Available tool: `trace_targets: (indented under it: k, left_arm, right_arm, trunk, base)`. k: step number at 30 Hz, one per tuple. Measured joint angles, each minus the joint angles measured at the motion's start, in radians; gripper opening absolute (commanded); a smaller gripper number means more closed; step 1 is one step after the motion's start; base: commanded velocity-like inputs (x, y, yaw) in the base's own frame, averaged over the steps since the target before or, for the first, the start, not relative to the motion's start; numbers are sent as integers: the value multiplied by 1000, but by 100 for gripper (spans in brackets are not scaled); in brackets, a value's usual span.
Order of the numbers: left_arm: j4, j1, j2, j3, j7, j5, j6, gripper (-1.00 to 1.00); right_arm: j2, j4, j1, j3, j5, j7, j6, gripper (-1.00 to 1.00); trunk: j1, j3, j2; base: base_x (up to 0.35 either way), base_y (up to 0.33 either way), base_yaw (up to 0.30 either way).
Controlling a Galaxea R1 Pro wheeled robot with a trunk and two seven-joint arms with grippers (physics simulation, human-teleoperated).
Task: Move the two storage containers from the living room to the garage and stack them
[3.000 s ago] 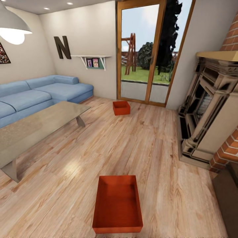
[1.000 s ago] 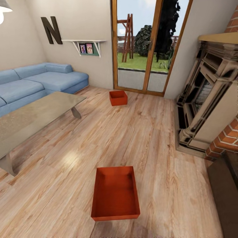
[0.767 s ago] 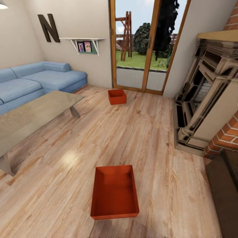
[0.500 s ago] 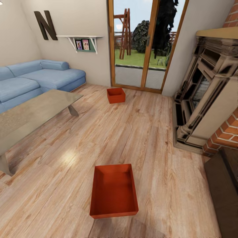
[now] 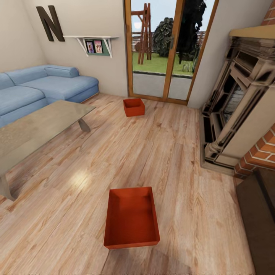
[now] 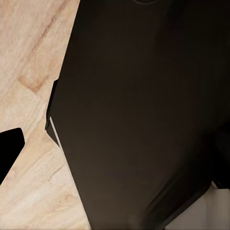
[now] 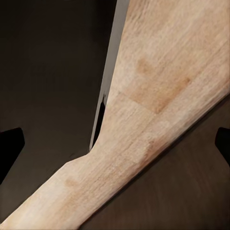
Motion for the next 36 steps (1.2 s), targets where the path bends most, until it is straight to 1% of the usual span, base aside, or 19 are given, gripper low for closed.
trace_targets:
  k: [5,9,28,36]
  left_arm:
    - [0,0,0,0,0,0,0,100]
    - [0,0,0,0,0,0,0,100]
    - [0,0,-1,0,0,0,0,100]
    - [0,0,0,0,0,0,0,100]
  right_arm:
    - [0,0,0,0,0,1,-1,100]
    - [0,0,0,0,-1,1,-1,100]
    - [0,0,0,0,-1,1,-1,100]
    - [0,0,0,0,-1,2,-2,100]
  trunk:
    - [0,-8,0]
    - [0,-13,0]
    - [0,-30,0]
    - [0,-31,0]
  base:
    - [0,0,26]
    - [0,0,139]
    - [0,0,246]
    - [0,0,56]
